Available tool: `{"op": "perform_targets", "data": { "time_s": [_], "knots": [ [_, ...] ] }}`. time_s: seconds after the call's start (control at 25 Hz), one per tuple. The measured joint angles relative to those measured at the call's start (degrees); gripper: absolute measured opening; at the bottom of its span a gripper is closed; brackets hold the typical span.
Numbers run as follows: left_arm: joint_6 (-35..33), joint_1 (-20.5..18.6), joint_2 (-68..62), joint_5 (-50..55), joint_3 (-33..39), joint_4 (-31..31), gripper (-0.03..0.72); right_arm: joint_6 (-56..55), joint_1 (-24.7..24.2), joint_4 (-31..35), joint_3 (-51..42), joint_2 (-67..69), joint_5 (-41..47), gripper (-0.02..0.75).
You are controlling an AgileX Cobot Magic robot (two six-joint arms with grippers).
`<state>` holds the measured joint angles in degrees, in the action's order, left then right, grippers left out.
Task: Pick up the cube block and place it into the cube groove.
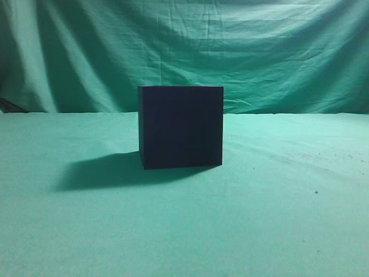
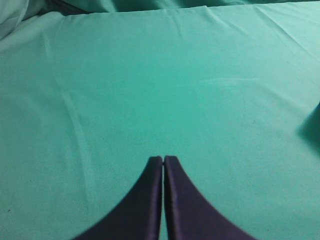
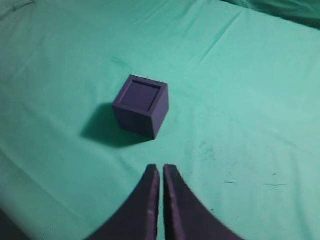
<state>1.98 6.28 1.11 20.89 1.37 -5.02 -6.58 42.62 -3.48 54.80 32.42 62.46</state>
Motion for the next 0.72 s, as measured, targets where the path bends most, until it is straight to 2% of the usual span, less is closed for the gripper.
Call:
{"op": "perform_targets", "data": {
  "time_s": [0.28, 0.4, 0.52, 0.72],
  "knots": [
    [0.0, 0.0, 0.0, 0.0, 0.0, 0.0, 0.0, 3.2, 0.0, -2.6, -1.5, -1.6, -1.3, 0.0],
    [0.0, 0.0, 0.0, 0.0, 0.0, 0.0, 0.0, 3.6, -1.2, -2.7, -5.4, -4.0, -6.7, 0.0],
    [0.0, 0.0, 0.0, 0.0, 0.0, 0.0, 0.0, 3.7, -6.3, -1.9, -11.1, -7.8, -14.1, 0.0],
    [0.0, 0.0, 0.0, 0.0, 0.0, 0.0, 0.0, 3.8, -19.4, 0.5, -22.7, -15.8, -24.8, 0.0]
  ]
}}
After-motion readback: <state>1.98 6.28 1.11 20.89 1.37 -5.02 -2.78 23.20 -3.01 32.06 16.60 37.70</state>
